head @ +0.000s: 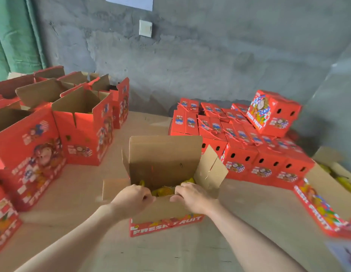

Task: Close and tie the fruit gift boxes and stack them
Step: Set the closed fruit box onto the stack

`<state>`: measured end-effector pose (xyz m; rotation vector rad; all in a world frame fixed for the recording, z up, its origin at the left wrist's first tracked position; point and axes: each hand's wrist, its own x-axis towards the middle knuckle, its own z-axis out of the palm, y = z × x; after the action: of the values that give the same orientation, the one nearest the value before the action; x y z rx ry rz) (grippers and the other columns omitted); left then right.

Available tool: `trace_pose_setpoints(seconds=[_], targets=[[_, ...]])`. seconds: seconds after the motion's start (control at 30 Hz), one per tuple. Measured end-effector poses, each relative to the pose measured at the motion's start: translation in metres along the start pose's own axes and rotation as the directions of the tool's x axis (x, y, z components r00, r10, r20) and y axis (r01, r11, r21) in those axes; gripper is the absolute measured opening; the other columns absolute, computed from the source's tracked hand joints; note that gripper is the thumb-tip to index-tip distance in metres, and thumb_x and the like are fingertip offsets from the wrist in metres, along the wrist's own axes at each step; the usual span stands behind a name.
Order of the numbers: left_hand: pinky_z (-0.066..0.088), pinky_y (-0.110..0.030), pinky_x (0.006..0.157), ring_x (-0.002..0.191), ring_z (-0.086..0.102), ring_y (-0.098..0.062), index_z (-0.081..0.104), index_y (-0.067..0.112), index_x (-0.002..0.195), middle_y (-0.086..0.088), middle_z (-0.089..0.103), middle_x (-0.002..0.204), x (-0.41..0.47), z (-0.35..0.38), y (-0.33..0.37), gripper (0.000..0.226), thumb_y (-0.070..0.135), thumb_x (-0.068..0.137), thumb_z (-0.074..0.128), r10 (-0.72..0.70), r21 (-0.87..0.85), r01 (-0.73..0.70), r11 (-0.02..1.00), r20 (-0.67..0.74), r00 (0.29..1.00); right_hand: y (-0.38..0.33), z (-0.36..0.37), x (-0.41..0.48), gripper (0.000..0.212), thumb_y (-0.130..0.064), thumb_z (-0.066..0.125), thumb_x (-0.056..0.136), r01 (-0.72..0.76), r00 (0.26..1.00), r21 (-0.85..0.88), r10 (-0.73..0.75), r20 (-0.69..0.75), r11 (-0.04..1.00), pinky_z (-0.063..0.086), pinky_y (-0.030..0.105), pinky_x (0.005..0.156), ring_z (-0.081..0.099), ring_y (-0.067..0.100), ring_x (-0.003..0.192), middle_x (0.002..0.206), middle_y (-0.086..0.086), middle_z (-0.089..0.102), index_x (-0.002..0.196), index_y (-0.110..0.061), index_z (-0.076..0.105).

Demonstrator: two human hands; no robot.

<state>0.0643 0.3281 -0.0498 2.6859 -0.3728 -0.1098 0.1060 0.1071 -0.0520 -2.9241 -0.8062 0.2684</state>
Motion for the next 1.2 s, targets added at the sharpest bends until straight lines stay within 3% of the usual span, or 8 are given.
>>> trace_pose_setpoints(seconds=[0.17,0.5,0.63,0.73,0.83,0.97,1.07,1.2], targets=[[0.046,-0.022,0.069,0.07,0.055,-0.011,0.057,0.022,0.076,0.008,0.054,0.07,0.015,0.031,0.07,0.038,0.041,0.1,0.036,0.095,0.049,-0.098,0.994,0.063,0.993,0.045,-0.002,-0.071,0.048,-0.056,0.039,0.094,-0.066,0.998,0.064,0.066,-0.005,0.996,0.029,0.032,0.069,0.044,0.017,0.086,0.091,0.001,0.049,0.095,-0.011,0.055],[0.047,-0.031,0.075,0.08,0.056,-0.022,0.064,0.013,0.092,-0.003,0.061,0.086,0.019,0.071,0.137,0.037,0.037,0.1,0.037,0.085,0.155,-0.102,0.983,0.109,0.99,0.096,0.007,-0.146,0.032,-0.054,0.05,0.093,-0.049,0.998,0.248,0.056,-0.021,0.967,0.038,0.032,0.066,0.051,0.015,0.082,0.084,-0.007,0.052,0.08,-0.024,0.052],[0.047,-0.032,0.072,0.078,0.056,-0.025,0.06,0.015,0.087,-0.004,0.059,0.083,0.01,0.071,0.14,0.033,0.036,0.1,0.038,0.04,0.15,-0.046,0.988,0.041,0.998,0.122,-0.005,-0.156,0.043,-0.059,0.047,0.091,-0.126,0.992,0.169,0.125,0.014,0.978,0.031,0.03,0.052,0.045,0.011,0.059,0.063,-0.009,0.047,0.07,-0.022,0.05],[0.049,-0.033,0.074,0.083,0.06,-0.027,0.054,0.018,0.083,-0.004,0.06,0.084,0.007,0.072,0.143,0.03,0.036,0.1,0.038,0.007,0.137,-0.008,0.991,0.01,1.0,0.137,-0.003,-0.165,0.057,-0.064,0.041,0.091,-0.148,0.988,0.083,0.143,0.055,0.986,0.031,0.034,0.054,0.041,0.016,0.054,0.055,-0.002,0.041,0.059,-0.017,0.038],[0.045,-0.027,0.079,0.086,0.06,-0.02,0.058,0.022,0.093,0.001,0.065,0.093,0.006,0.074,0.147,0.027,0.035,0.101,0.036,0.016,0.173,0.001,0.985,-0.095,0.995,0.14,0.005,-0.171,0.057,-0.064,0.037,0.092,-0.101,0.994,0.091,0.103,-0.019,0.991,0.031,0.033,0.052,0.043,0.014,0.052,0.052,-0.003,0.042,0.059,-0.017,0.039],[0.031,-0.026,0.104,0.111,0.055,-0.016,0.06,0.023,0.121,0.007,0.063,0.118,-0.004,0.078,0.145,0.028,0.031,0.099,0.044,0.065,0.19,-0.004,0.982,-0.313,0.948,0.14,0.013,-0.175,0.059,-0.068,0.028,0.09,-0.025,0.996,0.035,0.028,-0.087,0.999,0.023,0.026,0.044,0.04,0.006,0.048,0.051,-0.006,0.039,0.059,-0.019,0.038],[0.031,-0.034,0.107,0.11,0.057,-0.023,0.066,0.016,0.115,0.0,0.066,0.114,-0.013,0.073,0.139,0.024,0.021,0.094,0.055,0.071,0.209,0.021,0.978,-0.425,0.902,0.141,0.017,-0.179,0.059,-0.071,0.021,0.086,0.002,0.994,0.037,0.002,-0.107,0.999,0.022,0.024,0.044,0.04,0.005,0.048,0.052,-0.007,0.039,0.059,-0.021,0.039],[0.037,-0.052,0.101,0.098,0.063,-0.035,0.074,0.006,0.092,-0.01,0.07,0.099,-0.019,0.058,0.135,0.017,-0.003,0.078,0.071,0.082,0.191,0.038,0.981,-0.584,0.807,0.141,0.018,-0.179,0.054,-0.067,0.027,0.092,0.004,0.994,0.02,-0.001,-0.112,1.0,0.025,0.024,0.045,0.039,0.005,0.05,0.052,-0.009,0.038,0.058,-0.025,0.037]])
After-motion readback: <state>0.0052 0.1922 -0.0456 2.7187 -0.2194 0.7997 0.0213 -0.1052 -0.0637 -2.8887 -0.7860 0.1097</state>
